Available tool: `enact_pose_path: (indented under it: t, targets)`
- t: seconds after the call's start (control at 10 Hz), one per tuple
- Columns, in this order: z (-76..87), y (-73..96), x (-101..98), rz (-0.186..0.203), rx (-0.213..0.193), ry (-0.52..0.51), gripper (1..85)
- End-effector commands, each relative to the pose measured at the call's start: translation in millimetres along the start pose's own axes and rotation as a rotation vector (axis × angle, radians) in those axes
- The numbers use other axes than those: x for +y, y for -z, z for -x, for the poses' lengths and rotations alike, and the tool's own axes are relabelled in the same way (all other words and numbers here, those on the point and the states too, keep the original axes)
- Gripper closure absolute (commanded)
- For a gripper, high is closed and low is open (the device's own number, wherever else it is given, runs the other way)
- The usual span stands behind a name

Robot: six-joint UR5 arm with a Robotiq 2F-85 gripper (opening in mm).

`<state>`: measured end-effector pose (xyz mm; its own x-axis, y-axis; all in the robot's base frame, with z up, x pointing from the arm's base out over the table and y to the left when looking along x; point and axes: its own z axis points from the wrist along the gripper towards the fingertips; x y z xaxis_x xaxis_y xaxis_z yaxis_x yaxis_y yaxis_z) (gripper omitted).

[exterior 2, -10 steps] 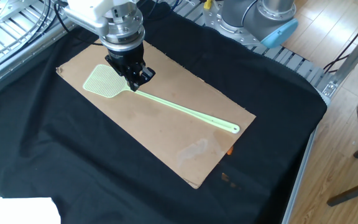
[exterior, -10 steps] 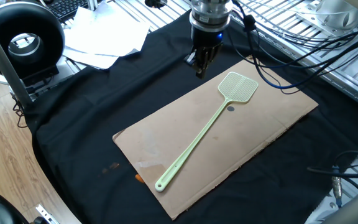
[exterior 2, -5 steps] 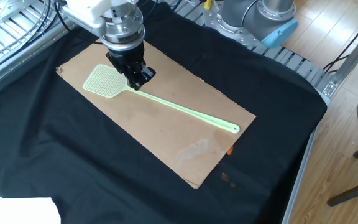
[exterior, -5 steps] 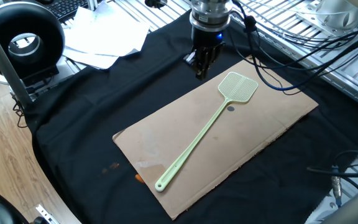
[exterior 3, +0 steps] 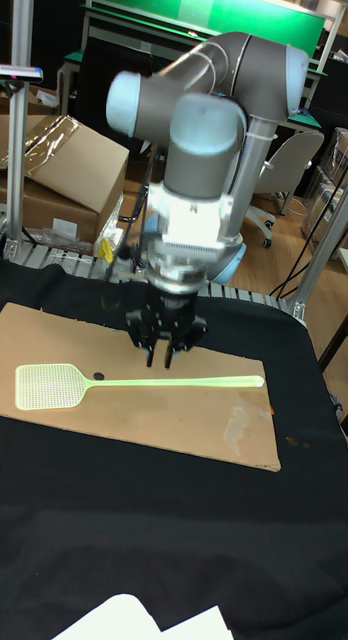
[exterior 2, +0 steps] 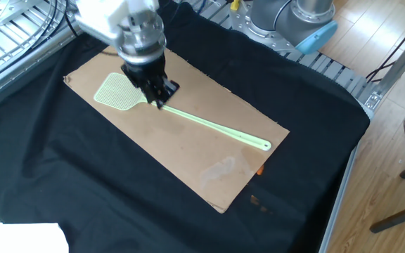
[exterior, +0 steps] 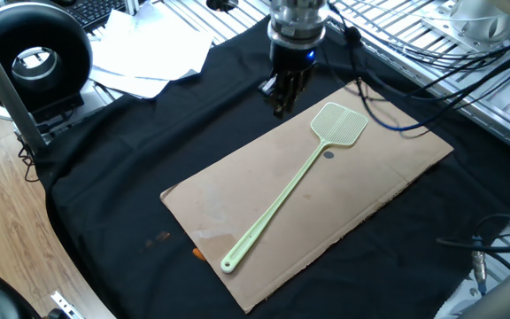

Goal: Swat with a flyswatter

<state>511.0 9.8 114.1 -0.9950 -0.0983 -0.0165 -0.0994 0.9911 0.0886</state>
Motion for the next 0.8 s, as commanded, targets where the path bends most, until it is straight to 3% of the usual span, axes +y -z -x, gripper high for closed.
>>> enact_pose_path:
  t: [0.0, 0.4, 0.5, 0.7]
  targets:
    - [-1.8, -54.6, 11.7, 0.021, -0.001, 0.13, 52.0]
    - [-11.1, -103.2, 7.1, 0.012, -0.026, 0.283, 48.7]
    - [-16.5, -106.5, 4.8, 0.009, -0.022, 0.326, 45.7]
    - [-34.9, -98.4, -8.2, -0.029, 0.028, 0.524, 39.7]
